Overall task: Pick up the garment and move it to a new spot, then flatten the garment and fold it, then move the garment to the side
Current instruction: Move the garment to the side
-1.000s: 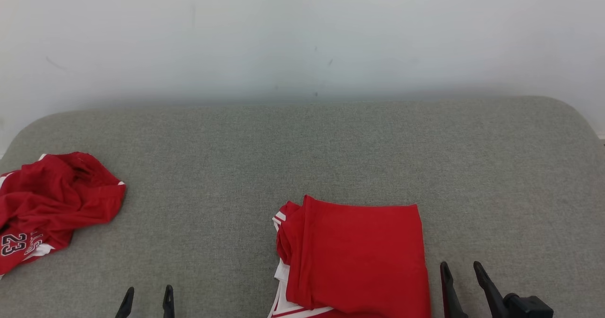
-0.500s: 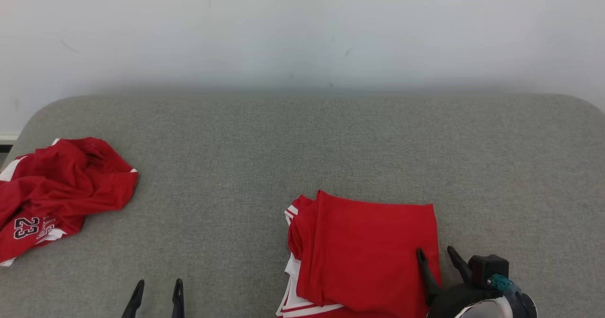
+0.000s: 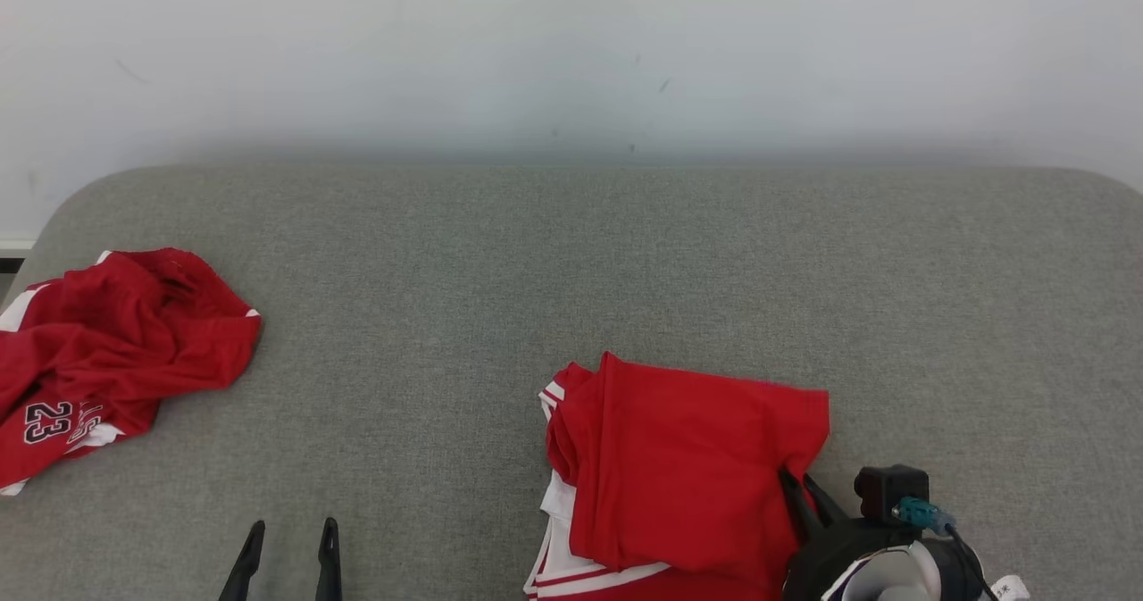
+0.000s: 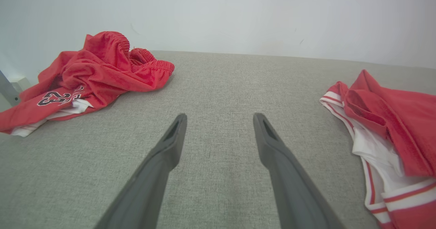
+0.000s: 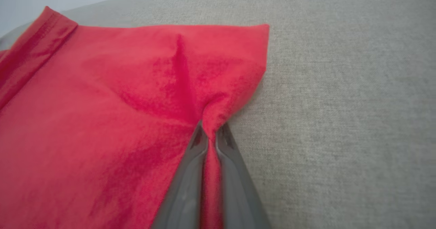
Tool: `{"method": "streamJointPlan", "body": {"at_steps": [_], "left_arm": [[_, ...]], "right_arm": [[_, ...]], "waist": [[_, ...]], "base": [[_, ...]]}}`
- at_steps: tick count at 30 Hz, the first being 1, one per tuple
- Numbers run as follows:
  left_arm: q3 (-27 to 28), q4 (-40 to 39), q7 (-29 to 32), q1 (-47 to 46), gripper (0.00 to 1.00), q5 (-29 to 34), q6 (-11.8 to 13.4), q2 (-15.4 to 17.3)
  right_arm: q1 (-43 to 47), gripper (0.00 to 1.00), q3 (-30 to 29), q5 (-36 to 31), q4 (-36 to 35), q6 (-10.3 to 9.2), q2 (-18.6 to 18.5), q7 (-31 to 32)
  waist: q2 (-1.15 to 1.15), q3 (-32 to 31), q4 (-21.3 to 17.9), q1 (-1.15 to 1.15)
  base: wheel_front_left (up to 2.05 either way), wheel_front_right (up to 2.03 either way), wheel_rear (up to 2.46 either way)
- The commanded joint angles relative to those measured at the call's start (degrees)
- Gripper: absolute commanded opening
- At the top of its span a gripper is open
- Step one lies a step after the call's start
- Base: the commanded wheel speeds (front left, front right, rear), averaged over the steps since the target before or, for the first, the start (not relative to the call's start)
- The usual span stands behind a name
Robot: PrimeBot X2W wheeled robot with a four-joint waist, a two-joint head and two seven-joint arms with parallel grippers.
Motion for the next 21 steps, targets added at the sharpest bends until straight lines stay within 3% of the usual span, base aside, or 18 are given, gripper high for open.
{"method": "streamJointPlan", "body": {"at_steps": [1, 11, 21], "left_arm": [[0.03, -0.09, -0.17, -0.83, 1.00, -0.24, 0.09, -0.24], [-0.77, -1.25, -0.17, -2.64, 1.00, -0.20, 0.09, 0.09], [-2.95, -3.56, -0.17, -7.09, 1.00, -0.73, 0.09, 1.75]], "right_arm": [[-1.34, 0.00, 0.59, 0.82, 0.34, -0.15, -1.43, -0.09], [-11.91, 0.00, 3.10, 1.43, -0.13, -0.13, -8.54, -0.54], [-24.64, 0.00, 6.25, -0.23, 6.03, -0.13, -19.92, 1.47]], "waist": [[0.00, 0.30, -0.39, 0.00], [0.00, 4.25, -2.28, 0.00], [0.00, 10.10, -3.60, 0.00]], "base": [[0.00, 0.00, 0.00], [0.00, 0.00, 0.00], [0.00, 0.00, 0.00]]}}
